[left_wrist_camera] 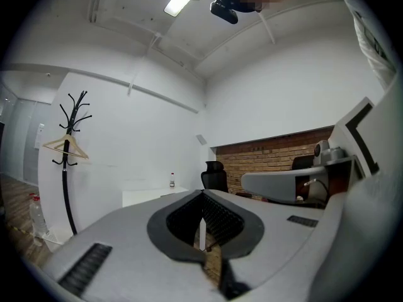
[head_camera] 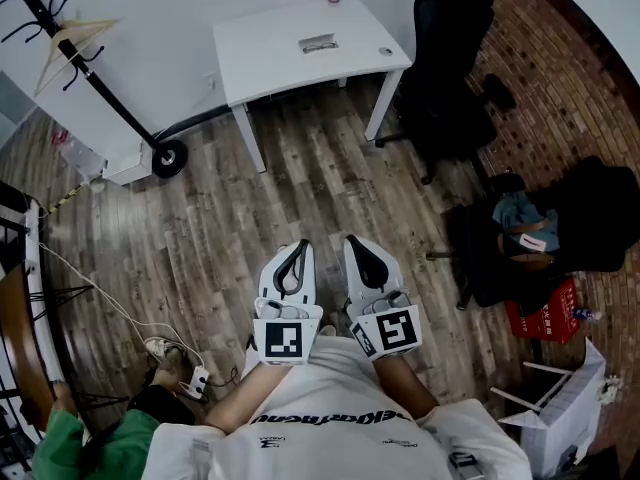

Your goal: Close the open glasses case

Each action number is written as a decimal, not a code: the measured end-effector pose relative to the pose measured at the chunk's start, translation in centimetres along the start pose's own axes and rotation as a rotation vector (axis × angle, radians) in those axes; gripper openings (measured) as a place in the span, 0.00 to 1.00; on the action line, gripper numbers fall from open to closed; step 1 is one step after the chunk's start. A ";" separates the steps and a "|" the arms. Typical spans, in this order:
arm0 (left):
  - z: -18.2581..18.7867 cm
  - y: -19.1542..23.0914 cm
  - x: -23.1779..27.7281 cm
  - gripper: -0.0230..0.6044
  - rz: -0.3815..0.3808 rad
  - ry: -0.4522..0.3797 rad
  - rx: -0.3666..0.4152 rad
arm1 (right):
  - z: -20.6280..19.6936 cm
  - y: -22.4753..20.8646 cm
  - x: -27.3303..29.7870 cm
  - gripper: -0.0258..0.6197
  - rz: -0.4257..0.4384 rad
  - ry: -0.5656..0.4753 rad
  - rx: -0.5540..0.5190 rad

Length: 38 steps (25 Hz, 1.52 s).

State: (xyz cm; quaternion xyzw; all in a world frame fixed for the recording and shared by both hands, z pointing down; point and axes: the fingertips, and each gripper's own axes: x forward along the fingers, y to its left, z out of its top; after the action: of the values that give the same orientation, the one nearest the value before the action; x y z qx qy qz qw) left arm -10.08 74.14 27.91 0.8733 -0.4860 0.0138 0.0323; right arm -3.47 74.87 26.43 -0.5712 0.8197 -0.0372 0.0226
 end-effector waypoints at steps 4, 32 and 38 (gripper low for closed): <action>0.6 3.5 5.2 0.03 -0.005 -0.007 0.000 | 0.3 -1.8 5.9 0.04 -0.005 0.010 -0.002; 4.1 23.7 34.8 0.03 -0.183 0.016 -0.044 | 2.3 -12.1 39.3 0.04 -0.196 0.046 -0.001; 2.4 24.6 38.8 0.03 -0.171 0.047 -0.061 | 0.9 -14.8 42.4 0.04 -0.192 0.080 0.013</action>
State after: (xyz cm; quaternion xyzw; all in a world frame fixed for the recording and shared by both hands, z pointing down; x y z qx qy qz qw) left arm -10.53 28.13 28.75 0.9095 -0.4092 0.0164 0.0714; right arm -4.28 30.02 27.01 -0.6449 0.7612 -0.0673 -0.0101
